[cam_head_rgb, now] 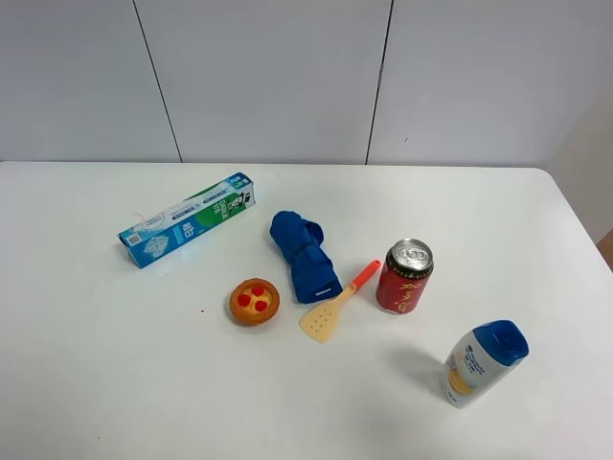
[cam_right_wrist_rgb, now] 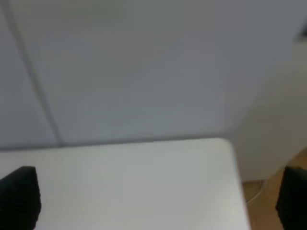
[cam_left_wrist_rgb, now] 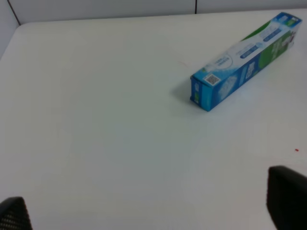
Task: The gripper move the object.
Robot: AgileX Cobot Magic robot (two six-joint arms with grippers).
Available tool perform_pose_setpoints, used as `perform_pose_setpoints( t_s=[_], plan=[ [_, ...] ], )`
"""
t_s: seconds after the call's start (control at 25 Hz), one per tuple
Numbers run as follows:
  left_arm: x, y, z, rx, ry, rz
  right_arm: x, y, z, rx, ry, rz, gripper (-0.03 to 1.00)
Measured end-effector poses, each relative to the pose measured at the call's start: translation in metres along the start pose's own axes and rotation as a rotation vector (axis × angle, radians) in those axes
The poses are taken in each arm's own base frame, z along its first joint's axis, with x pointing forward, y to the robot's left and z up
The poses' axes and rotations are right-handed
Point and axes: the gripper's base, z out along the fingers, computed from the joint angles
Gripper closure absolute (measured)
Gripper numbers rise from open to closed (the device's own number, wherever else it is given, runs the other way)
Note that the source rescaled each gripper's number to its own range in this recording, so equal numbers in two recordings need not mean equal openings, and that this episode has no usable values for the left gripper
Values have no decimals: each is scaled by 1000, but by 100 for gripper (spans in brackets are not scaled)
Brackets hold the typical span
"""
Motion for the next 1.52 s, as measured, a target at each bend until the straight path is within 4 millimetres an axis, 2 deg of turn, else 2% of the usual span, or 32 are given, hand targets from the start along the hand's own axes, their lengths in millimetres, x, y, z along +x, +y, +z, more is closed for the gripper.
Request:
perform_pose_setpoints(
  t_s=[0.08,0.16,0.28,0.36,0.52,0.72,0.88,1.0,1.12,1.52],
  plan=[
    [0,0,0,0,0,0,4,-21,-32,49,-60,24,-2],
    [0,0,0,0,0,0,16,-39,-56,102,-87,51,-2],
    [0,0,0,0,0,0,47,-58,-85,180,-93,86,-2],
    [0,0,0,0,0,0,75,-64,-97,206,-73,94,-2],
    [0,0,0,0,0,0,148,-69,-104,232,11,91,-2],
    [0,0,0,0,0,0,240,-68,-88,215,127,97,-2],
    [0,0,0,0,0,0,288,-61,-76,135,70,112,-2],
    [0,0,0,0,0,0,313,-57,-67,80,47,75,-2],
    [0,0,0,0,0,0,329,-51,-62,19,77,-5,-2],
    [0,0,0,0,0,0,335,-46,-66,-45,44,-73,-2]
  ],
)
